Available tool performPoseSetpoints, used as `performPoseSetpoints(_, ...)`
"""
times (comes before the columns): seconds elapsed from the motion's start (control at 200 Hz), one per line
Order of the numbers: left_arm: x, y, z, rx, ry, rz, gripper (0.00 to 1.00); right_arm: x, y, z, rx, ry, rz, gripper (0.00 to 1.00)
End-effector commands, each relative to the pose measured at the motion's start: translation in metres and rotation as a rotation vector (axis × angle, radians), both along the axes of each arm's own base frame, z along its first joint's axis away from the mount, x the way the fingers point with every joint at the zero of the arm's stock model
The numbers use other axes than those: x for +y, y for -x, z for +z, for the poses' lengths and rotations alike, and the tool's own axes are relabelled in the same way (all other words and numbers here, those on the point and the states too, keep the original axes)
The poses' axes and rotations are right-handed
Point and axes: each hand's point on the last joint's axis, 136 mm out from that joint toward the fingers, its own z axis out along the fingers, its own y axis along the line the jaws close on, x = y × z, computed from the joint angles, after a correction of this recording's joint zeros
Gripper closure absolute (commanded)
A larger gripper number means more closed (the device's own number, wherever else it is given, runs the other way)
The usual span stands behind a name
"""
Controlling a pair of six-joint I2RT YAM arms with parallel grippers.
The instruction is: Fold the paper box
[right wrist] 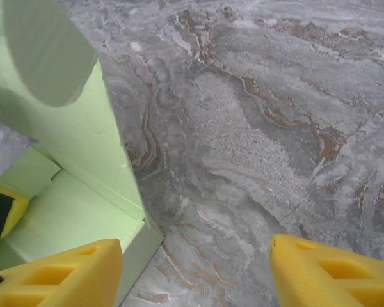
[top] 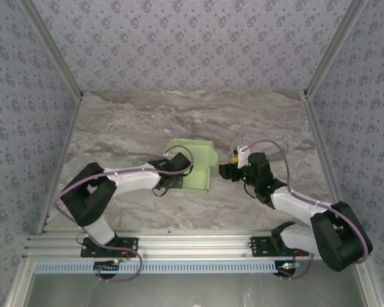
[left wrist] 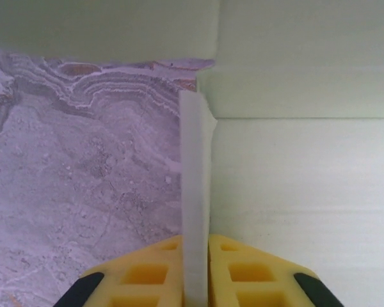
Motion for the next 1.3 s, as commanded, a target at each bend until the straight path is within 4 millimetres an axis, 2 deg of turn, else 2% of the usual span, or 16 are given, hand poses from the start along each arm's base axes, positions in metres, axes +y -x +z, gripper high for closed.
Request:
performPoseSetpoints(0.0, -0.004, -0.003, 0.011, -0.017, -0.020, -0.046, 0.93, 0.000, 0.003, 0.000, 0.014, -0.017, -0.003, 0.35)
performPoseSetpoints(0.155, -0.016, -0.006, 0.022, -0.059, 0.051, -0.107, 0.95, 0.010, 0.009, 0.006, -0.007, -0.069, 0.061, 0.33)
performPoseSetpoints(0.32, -0.027, -0.013, 0.035, -0.129, 0.207, -0.132, 1.00, 0.009, 0.010, 0.007, 0.115, -0.203, -0.001, 0.30)
performPoseSetpoints(0.45, -0.034, -0.021, 0.045, -0.144, 0.349, -0.167, 1.00, 0.025, 0.027, 0.030, 0.117, -0.391, 0.091, 0.26)
performPoseSetpoints(0.615, -0.048, -0.025, 0.060, -0.223, 0.463, -0.266, 1.00, 0.022, 0.035, 0.029, 0.210, -0.439, 0.050, 0.22)
performPoseSetpoints(0.795, -0.054, -0.028, 0.065, -0.230, 0.501, -0.282, 1.00, 0.020, 0.036, 0.029, 0.331, -0.553, -0.033, 0.11)
performPoseSetpoints(0.909, -0.058, -0.030, 0.068, -0.222, 0.535, -0.265, 1.00, 0.022, 0.033, 0.025, 0.402, -0.590, -0.065, 0.12)
performPoseSetpoints(1.069, -0.061, -0.032, 0.064, -0.208, 0.550, -0.247, 1.00, 0.040, 0.033, 0.037, 0.423, -0.629, 0.010, 0.15)
performPoseSetpoints(1.294, -0.063, -0.038, 0.069, -0.223, 0.558, -0.228, 1.00, 0.053, 0.030, 0.038, 0.454, -0.639, 0.013, 0.29)
